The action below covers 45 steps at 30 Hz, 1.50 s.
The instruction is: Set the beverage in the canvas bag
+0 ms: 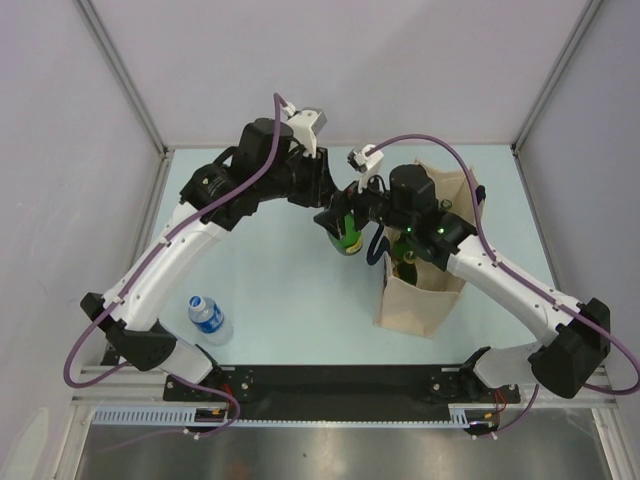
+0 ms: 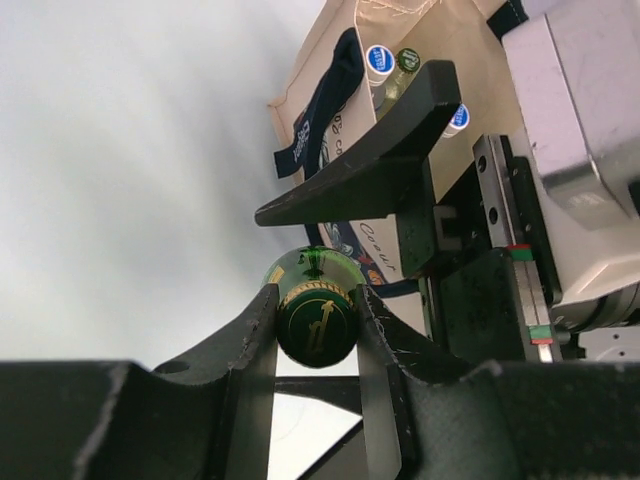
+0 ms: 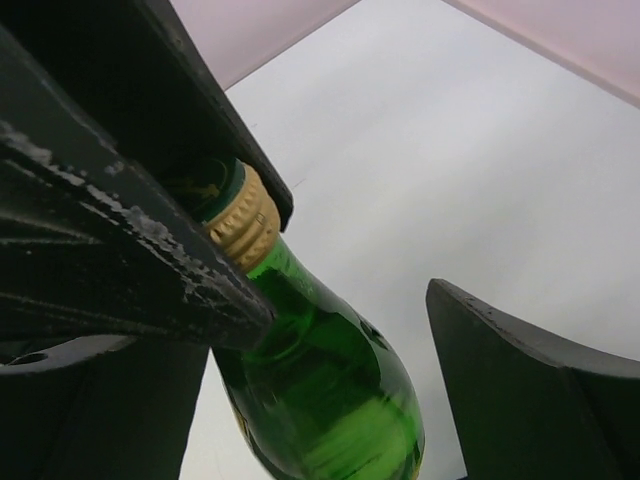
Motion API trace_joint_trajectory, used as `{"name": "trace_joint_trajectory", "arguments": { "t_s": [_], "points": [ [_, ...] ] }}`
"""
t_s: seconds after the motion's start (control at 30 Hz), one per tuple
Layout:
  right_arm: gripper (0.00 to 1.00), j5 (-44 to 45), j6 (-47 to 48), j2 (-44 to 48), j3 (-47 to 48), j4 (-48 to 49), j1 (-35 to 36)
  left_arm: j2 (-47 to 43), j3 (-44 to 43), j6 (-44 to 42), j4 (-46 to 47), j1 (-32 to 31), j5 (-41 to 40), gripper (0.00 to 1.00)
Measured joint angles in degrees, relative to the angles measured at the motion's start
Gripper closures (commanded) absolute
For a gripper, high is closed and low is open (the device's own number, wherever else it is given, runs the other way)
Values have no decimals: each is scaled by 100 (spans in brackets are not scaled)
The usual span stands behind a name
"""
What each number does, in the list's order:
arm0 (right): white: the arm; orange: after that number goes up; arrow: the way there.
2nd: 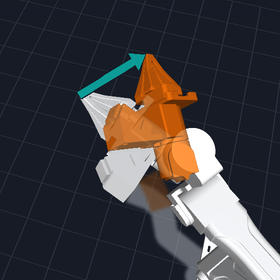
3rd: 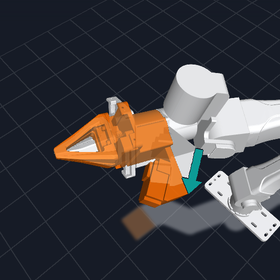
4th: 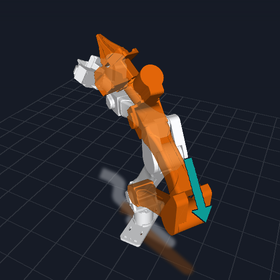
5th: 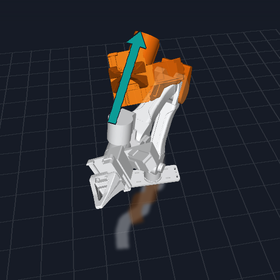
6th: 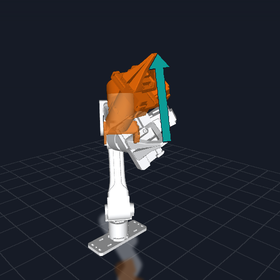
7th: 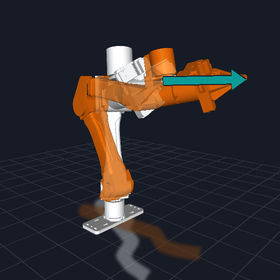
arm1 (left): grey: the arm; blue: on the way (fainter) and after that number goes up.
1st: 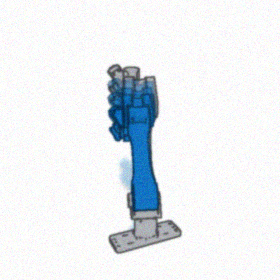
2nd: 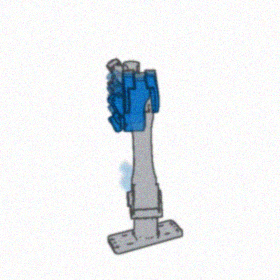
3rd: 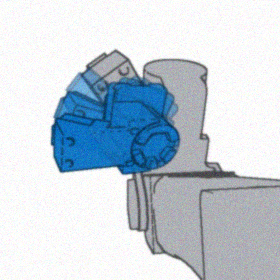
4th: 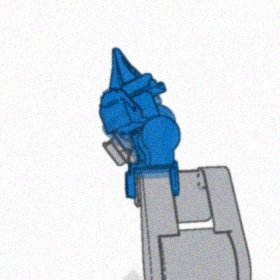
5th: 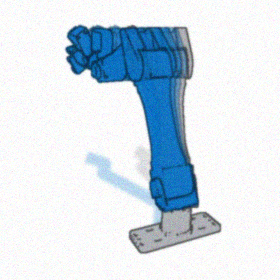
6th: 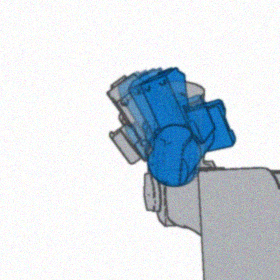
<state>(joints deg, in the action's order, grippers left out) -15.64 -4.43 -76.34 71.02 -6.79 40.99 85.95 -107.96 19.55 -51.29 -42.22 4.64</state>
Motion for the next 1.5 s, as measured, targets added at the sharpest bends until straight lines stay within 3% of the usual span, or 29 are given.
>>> {"name": "trace_joint_trajectory", "arguments": {
  "t_s": [0.13, 0.17, 0.23, 0.27, 0.4, 0.6, 0.7, 0.9, 1.0, 1.37, 1.5],
  "points": [
    [35, 35, -7, -39, 0, 164, 72, 2, -39, 201, -31, -2, -42, 100],
    [49, 37, -11, -46, 0, 188, 85, 2, -39, 249, -44, -4, -59, 100],
    [65, -4, 2, -61, 0, 251, 96, 7, -39, 341, -76, -4, -133, 100],
    [78, -11, 2, -70, 0, 284, 96, 24, -50, 382, -55, -4, -155, 100],
    [99, -70, -46, -92, 0, 306, 146, 44, -57, 549, -131, -7, -236, 100],
    [100, -225, -72, -96, 0, 306, 105, 63, -57, 745, -133, -7, -289, 94],
    [100, -380, -164, -96, 0, 304, 9, 70, -57, 883, -116, -7, -328, 72],
    [100, -702, -358, -90, 0, 317, -144, 68, -48, 1189, 26, -20, -492, 48],
    [100, -782, -396, -94, 0, 66, -181, 0, -48, 1309, 407, -20, -590, 42],
    [100, -1036, -533, -90, -2, -173, -332, -459, 286, 1403, 979, -9, -887, 41],
    [100, -1078, -623, -63, -2, -199, -514, -756, 754, 1397, 1113, 33, -973, 34]
  ]
}}
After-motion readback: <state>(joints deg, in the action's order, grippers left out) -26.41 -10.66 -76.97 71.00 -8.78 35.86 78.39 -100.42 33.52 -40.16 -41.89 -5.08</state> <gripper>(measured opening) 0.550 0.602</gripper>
